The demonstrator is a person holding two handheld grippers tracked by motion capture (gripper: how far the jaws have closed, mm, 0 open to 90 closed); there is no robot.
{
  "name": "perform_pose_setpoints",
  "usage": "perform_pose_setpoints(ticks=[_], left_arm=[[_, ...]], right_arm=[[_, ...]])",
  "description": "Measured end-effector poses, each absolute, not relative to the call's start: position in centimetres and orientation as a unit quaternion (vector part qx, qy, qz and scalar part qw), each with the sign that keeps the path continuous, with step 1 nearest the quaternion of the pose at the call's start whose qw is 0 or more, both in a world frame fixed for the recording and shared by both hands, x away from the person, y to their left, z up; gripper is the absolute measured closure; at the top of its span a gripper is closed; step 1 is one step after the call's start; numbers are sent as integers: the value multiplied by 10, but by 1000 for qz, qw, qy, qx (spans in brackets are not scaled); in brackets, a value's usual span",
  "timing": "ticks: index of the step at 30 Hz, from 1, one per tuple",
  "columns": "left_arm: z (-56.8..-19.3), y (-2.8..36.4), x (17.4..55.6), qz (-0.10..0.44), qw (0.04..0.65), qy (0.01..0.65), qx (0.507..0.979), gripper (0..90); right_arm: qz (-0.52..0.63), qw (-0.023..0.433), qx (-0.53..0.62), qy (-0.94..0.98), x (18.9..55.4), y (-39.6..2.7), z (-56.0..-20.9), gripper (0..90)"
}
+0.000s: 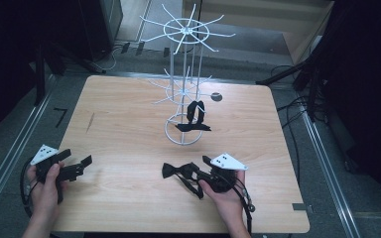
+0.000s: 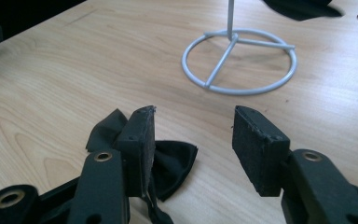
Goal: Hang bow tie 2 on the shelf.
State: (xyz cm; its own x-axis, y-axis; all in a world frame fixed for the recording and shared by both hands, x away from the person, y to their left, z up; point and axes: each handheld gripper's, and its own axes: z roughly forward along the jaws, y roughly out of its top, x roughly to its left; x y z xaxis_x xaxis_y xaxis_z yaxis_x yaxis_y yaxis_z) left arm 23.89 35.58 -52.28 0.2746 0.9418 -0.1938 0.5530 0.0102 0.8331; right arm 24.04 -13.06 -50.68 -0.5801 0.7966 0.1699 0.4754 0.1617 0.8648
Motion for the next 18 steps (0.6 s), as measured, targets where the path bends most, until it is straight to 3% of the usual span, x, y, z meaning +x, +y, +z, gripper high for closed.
perform_pose_setpoints(ticks=[18], left_arm=[[-523, 356, 239, 220, 440, 561, 666, 83]], right_arm=[[460, 123, 419, 773, 233, -122, -529, 571]])
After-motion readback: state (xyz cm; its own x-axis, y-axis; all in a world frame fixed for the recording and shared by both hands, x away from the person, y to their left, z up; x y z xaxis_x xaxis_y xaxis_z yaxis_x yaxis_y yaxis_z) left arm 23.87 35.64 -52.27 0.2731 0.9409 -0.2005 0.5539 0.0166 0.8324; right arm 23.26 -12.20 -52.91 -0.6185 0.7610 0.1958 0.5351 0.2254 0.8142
